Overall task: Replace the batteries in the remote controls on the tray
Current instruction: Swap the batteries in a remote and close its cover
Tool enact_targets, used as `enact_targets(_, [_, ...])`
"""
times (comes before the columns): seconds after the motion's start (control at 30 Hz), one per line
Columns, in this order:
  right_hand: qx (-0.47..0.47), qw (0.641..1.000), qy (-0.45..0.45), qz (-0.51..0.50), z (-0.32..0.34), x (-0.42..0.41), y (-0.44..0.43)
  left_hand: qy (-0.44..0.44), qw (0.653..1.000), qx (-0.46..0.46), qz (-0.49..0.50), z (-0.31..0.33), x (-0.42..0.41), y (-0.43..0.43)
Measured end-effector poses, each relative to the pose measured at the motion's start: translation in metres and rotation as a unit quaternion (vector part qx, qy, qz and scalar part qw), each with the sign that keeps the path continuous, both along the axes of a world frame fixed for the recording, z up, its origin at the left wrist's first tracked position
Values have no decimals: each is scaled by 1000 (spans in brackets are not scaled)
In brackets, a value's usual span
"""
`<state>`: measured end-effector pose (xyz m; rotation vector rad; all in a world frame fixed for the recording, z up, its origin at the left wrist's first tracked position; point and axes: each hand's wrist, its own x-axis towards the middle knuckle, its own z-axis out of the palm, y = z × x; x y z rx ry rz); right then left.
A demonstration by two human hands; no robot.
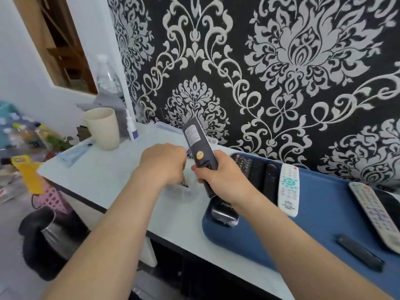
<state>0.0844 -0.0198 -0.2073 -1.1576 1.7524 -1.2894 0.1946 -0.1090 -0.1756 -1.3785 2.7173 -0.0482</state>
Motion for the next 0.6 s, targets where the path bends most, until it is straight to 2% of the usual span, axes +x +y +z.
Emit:
enact_targets(0.13, [2, 999, -33, -17, -2, 2, -3, -78, 995, 61, -16, -3, -14, 1])
enact_targets(0.2, [-3, 997, -68, -23, -2, 3, -2, -83, 993, 77, -32, -3, -16, -2])
enact_targets(0.33, [-7, 989, -149, -13, -2, 2, 3, -26, 993, 109, -39, -6, -15, -3])
enact_targets(0.43, [-4, 987, -158, 4, -1, -4, 4, 24, 991, 121, -52, -10, -11, -11])
enact_targets(0.6, [7, 968, -248, 26, 1, -14, 2, 133, 967, 207, -58, -9, 3, -24])
